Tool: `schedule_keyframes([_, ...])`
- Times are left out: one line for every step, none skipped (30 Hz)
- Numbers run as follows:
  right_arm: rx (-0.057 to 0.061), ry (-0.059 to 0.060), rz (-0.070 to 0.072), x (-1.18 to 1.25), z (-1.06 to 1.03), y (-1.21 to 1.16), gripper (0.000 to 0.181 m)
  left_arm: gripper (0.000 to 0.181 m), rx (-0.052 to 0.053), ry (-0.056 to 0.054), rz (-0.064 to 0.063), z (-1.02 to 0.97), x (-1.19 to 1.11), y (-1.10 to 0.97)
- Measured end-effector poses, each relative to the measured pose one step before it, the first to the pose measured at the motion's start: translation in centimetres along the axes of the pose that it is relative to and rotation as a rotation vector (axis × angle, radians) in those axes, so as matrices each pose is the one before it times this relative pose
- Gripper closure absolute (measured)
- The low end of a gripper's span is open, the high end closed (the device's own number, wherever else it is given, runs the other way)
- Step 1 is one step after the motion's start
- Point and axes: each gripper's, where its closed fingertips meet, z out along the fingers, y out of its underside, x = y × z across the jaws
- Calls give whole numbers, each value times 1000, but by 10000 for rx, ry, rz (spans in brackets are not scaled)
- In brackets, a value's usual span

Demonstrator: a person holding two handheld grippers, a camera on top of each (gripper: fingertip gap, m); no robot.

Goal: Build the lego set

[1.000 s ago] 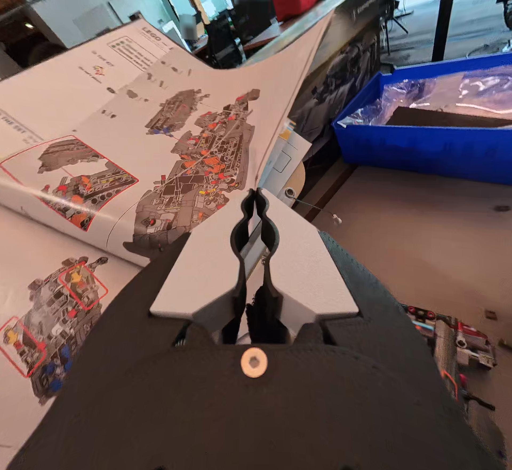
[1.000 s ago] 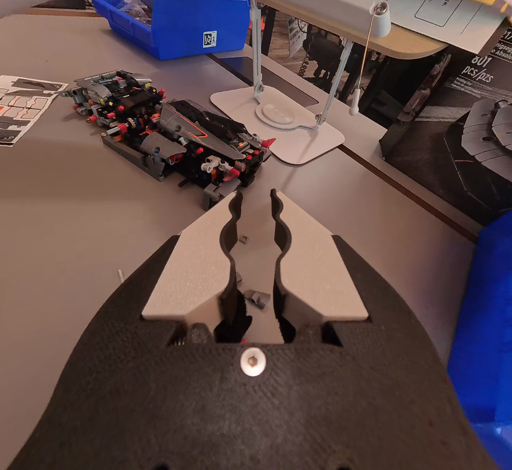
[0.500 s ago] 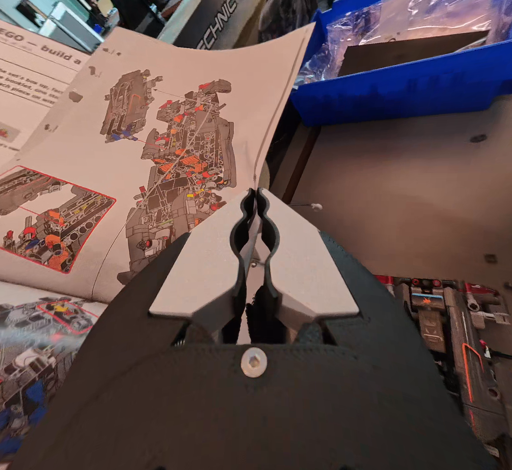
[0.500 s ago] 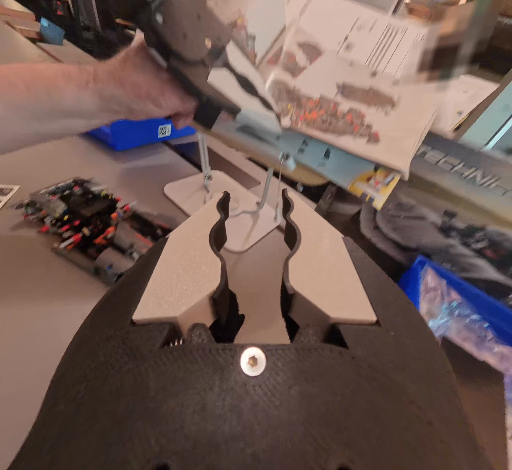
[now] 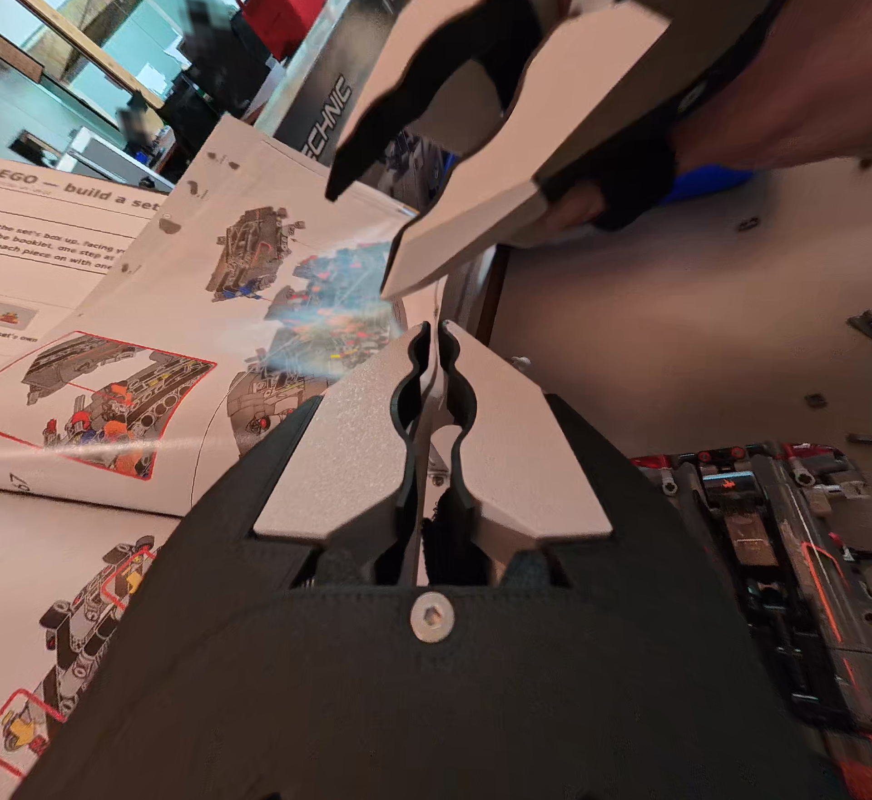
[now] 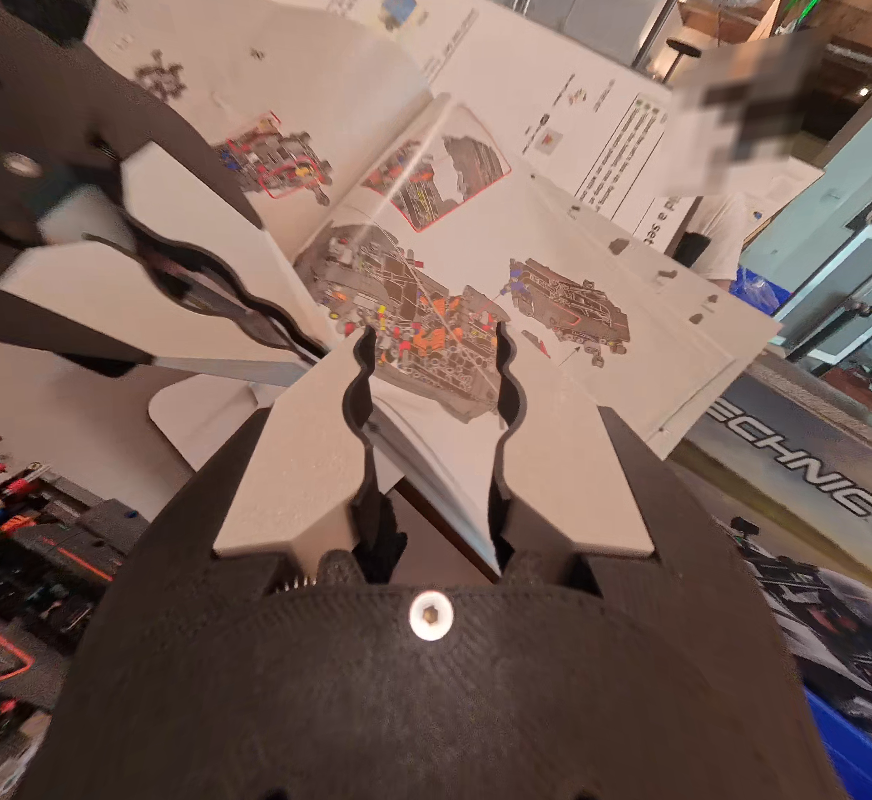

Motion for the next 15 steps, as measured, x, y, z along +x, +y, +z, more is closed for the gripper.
schedule_keyframes([-228,-86,55,74,862,542,132,179,222,-98,-87,-324,-194,-293])
schedule_keyframes([-194,-158,153,-16,781,521,133,179,195,-206,22,-375,-315,-240])
schedule_keyframes([-210,-117,105,8,701,570,133,178,20,-187,24,-309,-291,28])
schedule_keyframes([-242,-45,-15,43,626,596,133,179,-124,-247,-26,-300,-377,284])
schedule_keyframes([-247,-28,-111,-22,555,527,135,179,-90,-281,-30,-367,-379,293])
schedule_keyframes([-202,-26,-158,-85,471,422,136,179,-24,-259,-10,-461,-311,282])
schedule_keyframes([-181,-7,-149,-76,403,367,136,179,-47,-157,15,-503,-144,348])
schedule_keyframes([-122,-3,-120,-61,330,254,138,179,-153,-179,-22,-507,-203,522])
schedule_keyframes([-30,-6,-83,-23,215,117,139,178,-220,-336,-35,-539,-489,684])
schedule_keyframes([-17,-4,-10,76,150,79,140,178,-156,-242,15,-570,-387,700])
schedule_keyframes([-41,-28,49,109,120,82,140,178,-202,-275,-47,-611,-521,836])
schedule_keyframes([-49,-32,70,163,89,95,139,177,-198,-337,-138,-638,-742,861])
schedule_keyframes([-35,7,58,227,41,70,139,176,-96,-262,-188,-652,-751,744])
schedule_keyframes([-8,47,20,258,-4,34,139,175,-91,-291,-196,-665,-868,737])
schedule_keyframes([-43,32,15,210,-16,55,138,173,-136,-402,-216,-728,-1086,785])
